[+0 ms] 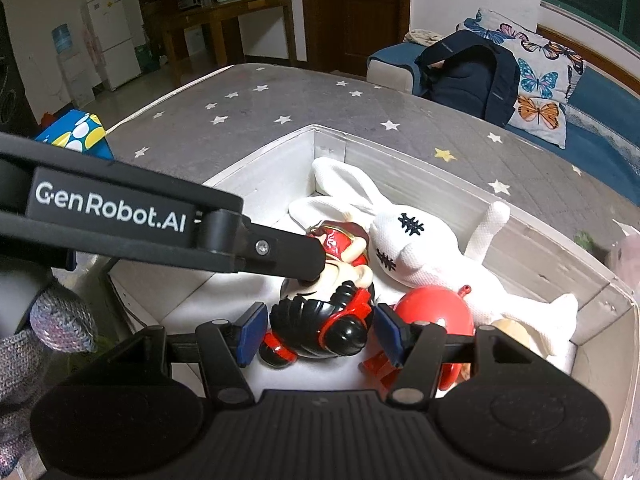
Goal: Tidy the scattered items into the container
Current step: 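Carry the doll with the left tool and release it in the box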
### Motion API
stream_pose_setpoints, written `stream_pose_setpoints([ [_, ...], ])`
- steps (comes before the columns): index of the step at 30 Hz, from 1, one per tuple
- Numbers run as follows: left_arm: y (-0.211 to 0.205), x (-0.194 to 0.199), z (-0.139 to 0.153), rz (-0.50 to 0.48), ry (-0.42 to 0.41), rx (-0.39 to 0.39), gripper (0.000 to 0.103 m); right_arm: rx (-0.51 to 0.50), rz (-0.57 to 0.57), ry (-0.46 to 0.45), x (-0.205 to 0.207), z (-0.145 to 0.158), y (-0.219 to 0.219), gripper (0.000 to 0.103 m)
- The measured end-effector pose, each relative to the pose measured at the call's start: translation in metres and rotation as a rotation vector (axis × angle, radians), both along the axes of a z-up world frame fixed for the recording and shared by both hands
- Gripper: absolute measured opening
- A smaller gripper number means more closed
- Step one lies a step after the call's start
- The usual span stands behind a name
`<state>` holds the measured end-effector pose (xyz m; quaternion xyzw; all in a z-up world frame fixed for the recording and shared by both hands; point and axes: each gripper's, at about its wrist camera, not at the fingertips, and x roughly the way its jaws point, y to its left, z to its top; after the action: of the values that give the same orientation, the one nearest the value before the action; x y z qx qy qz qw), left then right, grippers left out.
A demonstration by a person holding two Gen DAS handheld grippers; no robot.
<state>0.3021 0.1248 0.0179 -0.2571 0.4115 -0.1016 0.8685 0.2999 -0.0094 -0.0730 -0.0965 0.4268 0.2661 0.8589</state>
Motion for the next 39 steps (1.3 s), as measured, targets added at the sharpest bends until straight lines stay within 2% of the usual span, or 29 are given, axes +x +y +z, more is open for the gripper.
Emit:
stream_pose_setpoints([
  [20,0.002,-0.006,0.001,0.002,-0.003,0.0,0.037,0.007,-0.019,-0.012,-0.008,0.005,-0.006,0.064],
  [25,0.002,-0.011,0.004,0.001,-0.006,0.001,0.037,0.0,-0.024,-0.023,-0.01,0.009,-0.008,0.068],
  [39,0.0,-0.024,0.018,-0.003,-0.024,0.016,0.037,0.021,-0.057,-0.066,-0.022,0.025,-0.021,0.069],
])
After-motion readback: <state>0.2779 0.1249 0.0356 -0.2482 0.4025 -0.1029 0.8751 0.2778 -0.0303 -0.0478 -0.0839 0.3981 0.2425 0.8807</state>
